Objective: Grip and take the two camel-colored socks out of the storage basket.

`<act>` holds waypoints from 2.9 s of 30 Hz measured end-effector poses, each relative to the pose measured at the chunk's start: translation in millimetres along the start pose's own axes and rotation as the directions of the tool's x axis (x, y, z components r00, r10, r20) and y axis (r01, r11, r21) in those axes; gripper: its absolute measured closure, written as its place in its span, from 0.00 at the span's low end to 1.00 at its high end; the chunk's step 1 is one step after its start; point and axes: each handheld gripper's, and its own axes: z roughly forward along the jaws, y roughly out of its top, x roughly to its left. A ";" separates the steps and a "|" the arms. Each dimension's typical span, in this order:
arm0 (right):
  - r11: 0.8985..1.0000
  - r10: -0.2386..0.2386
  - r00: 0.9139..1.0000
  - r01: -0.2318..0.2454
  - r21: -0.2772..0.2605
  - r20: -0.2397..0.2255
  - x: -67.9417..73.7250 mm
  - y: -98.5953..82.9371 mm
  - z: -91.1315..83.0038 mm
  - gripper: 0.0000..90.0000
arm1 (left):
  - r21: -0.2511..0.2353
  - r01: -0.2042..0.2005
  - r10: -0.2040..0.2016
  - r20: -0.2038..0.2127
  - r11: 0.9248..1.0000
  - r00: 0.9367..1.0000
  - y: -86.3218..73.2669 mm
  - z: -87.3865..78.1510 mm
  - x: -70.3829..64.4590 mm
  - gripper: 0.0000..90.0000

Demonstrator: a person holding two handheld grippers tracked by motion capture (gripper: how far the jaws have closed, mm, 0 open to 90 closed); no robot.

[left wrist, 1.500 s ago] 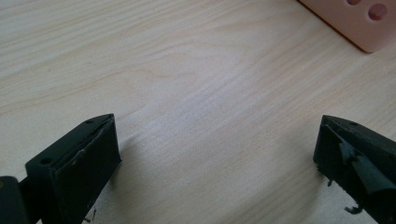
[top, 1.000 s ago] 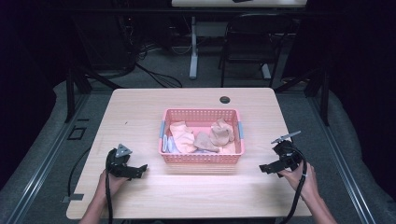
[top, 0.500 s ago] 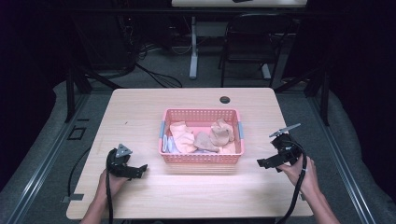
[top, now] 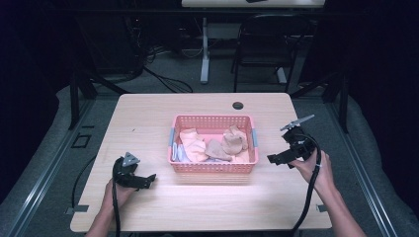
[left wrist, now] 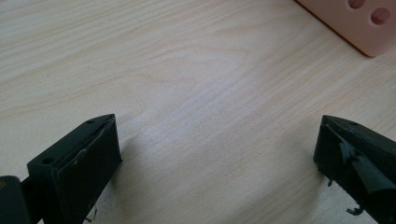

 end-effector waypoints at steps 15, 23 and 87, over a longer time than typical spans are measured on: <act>0.997 -0.056 0.998 0.056 -0.058 0.001 16.4 48.8 4.4 0.00 | -0.001 0.003 -0.003 0.000 1.000 1.000 -0.2 0.1 -0.1 0.00; 0.994 -0.091 0.996 0.089 -0.071 -0.019 27.4 69.7 12.7 0.00 | -0.002 0.003 -0.003 0.000 1.000 1.000 -0.2 0.1 0.0 0.00; 0.947 -0.161 0.976 0.195 0.257 -0.146 110.6 103.7 148.2 0.85 | -0.001 -0.002 0.002 0.002 1.000 1.000 -0.1 0.1 0.4 0.00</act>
